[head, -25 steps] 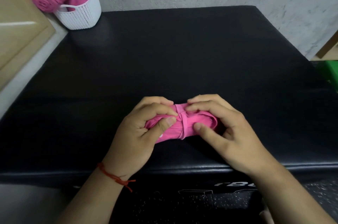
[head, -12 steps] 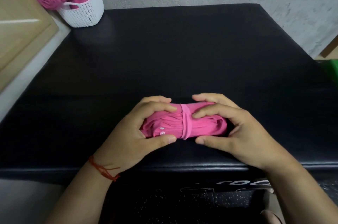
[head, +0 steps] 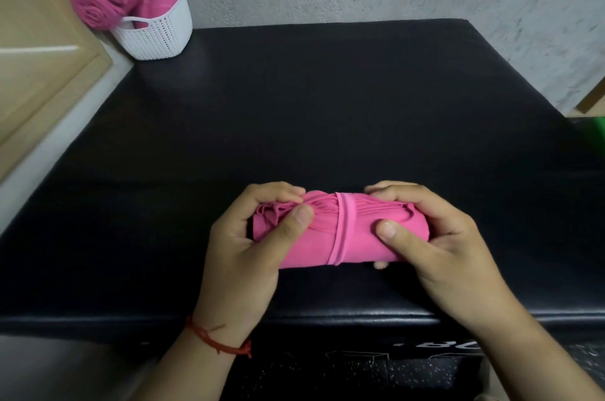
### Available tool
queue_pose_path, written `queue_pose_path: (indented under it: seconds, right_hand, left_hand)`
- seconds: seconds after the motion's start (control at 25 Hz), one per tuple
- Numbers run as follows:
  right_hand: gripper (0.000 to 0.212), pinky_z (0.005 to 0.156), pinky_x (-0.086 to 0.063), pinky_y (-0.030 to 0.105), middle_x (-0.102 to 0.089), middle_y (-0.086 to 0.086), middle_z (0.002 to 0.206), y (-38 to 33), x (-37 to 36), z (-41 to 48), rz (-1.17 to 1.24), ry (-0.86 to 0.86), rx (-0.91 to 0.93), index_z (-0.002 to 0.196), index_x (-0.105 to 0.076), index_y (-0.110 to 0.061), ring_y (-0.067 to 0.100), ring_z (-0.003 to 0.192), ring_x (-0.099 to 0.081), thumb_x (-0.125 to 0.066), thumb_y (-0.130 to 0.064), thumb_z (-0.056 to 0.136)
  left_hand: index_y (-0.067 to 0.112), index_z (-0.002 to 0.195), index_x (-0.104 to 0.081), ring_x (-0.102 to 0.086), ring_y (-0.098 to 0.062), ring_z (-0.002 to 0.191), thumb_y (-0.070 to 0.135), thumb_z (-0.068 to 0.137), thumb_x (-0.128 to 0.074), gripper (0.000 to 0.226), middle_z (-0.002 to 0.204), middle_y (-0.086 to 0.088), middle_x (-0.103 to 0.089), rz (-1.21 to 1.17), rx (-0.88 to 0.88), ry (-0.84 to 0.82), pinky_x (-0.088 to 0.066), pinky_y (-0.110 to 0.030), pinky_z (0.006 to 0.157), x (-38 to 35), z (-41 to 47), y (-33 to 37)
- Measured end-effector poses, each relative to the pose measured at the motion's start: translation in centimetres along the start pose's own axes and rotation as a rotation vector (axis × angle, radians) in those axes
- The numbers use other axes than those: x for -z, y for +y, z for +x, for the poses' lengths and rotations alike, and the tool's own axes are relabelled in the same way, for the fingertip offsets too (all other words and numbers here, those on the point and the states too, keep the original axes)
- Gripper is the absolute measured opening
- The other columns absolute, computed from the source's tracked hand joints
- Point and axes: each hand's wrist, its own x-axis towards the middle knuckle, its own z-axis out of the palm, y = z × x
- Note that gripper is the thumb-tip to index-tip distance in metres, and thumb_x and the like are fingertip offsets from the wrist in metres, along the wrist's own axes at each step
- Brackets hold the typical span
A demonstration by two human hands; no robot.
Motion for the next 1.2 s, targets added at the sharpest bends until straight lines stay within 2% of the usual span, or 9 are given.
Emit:
queue_pose_path:
  seconds: [0.24,0.4,0.52,0.68,0.76,0.84,0.92,1.12,1.2]
  right_hand:
    - [0.014,0.056,-0.061,0.034,-0.070,0.001,0.133,0.3,-1.0,0.3,0.153,0.083,-0.036,0.095,-0.082,-0.023,0.031,0.106,-0.074,-0.079,-0.023,0.081]
    - [0.013,0.053,-0.059,0.032,-0.071,-0.003,0.129,0.3,-1.8,0.9,0.164,0.190,-0.072,0.092,-0.082,-0.019,0.026,0.098,-0.075,-0.079,-0.028,0.084]
    - [0.018,0.056,-0.061,0.035,-0.071,-0.007,0.129,0.2,-2.8,1.4,0.102,0.191,-0.074,0.099,-0.083,-0.018,0.025,0.095,-0.076,-0.076,-0.030,0.088]
    - [0.020,0.065,-0.061,0.038,-0.066,-0.005,0.138,0.0,-4.0,1.4,0.221,0.080,-0.091,0.106,-0.083,-0.017,0.023,0.112,-0.072,-0.064,-0.022,0.099]
    - [0.024,0.069,-0.062,0.041,-0.064,-0.002,0.142,-0.3,-5.4,2.6,0.307,-0.002,-0.103,0.108,-0.081,-0.016,0.021,0.117,-0.070,-0.058,-0.012,0.102]
    - [0.023,0.072,-0.064,0.045,-0.063,0.000,0.141,-0.1,-7.6,5.6,0.318,0.025,-0.095,0.110,-0.079,-0.018,0.019,0.118,-0.070,-0.058,-0.009,0.105]
    - [0.020,0.083,-0.064,0.049,-0.060,0.002,0.141,0.3,-10.3,9.4,0.311,0.118,-0.065,0.111,-0.074,-0.024,0.021,0.120,-0.069,-0.061,-0.011,0.105]
    - [0.062,0.116,-0.043,0.031,-0.027,-0.017,0.158,2.8,-14.2,13.4,-0.534,0.008,0.148,0.137,-0.049,-0.044,-0.003,0.135,-0.046,-0.072,-0.010,0.091]
    - [0.071,0.125,-0.032,0.042,-0.023,-0.017,0.163,3.7,-15.2,13.2,-0.851,-0.038,0.203,0.147,-0.039,-0.044,0.005,0.142,-0.043,-0.075,-0.020,0.091]
  left_hand:
    - [0.029,0.093,-0.080,-0.068,-0.023,0.114,0.052,0.070,-0.091,0.034,0.111,-0.001,-0.075,-0.295,0.093,0.094,-0.049,-0.049,0.107,-0.2,0.4,-0.6]
    - [0.029,0.092,-0.081,-0.067,-0.023,0.119,0.063,0.072,-0.085,0.039,0.116,0.000,-0.075,-0.245,0.150,0.136,-0.046,-0.057,0.112,-0.6,0.7,-0.6]
    - [0.025,0.063,-0.069,-0.071,-0.021,0.109,0.071,0.078,-0.075,0.049,0.102,-0.001,-0.077,-0.203,0.254,0.288,-0.047,-0.059,0.110,-0.9,1.1,-0.3]
    - [0.024,0.047,-0.052,-0.073,-0.022,0.098,0.052,0.095,-0.067,0.057,0.091,-0.003,-0.078,-0.216,0.385,0.474,-0.050,-0.054,0.107,-0.2,2.1,0.9]
    - [0.025,0.057,-0.062,-0.073,-0.022,0.103,0.051,0.098,-0.064,0.049,0.100,0.000,-0.079,-0.217,0.386,0.514,-0.053,-0.050,0.102,1.6,2.9,1.3]
    - [0.032,0.095,-0.076,-0.070,-0.018,0.115,0.044,0.102,-0.062,0.020,0.117,0.006,-0.076,-0.175,0.272,0.500,-0.054,-0.044,0.102,4.3,4.0,1.2]
    - [0.037,0.130,-0.066,-0.060,-0.003,0.128,0.030,0.104,-0.061,0.028,0.135,0.015,-0.066,0.001,0.173,0.415,-0.047,-0.035,0.110,7.0,4.6,0.4]
    - [0.031,0.143,-0.056,-0.048,-0.010,0.137,0.026,0.097,-0.067,0.047,0.145,0.010,-0.055,0.562,0.204,0.289,-0.036,-0.030,0.115,10.2,3.8,-3.2]
    - [0.032,0.137,-0.058,-0.049,-0.008,0.133,0.027,0.096,-0.069,0.043,0.140,0.013,-0.056,0.585,0.209,0.242,-0.037,-0.030,0.114,10.9,3.5,-3.7]
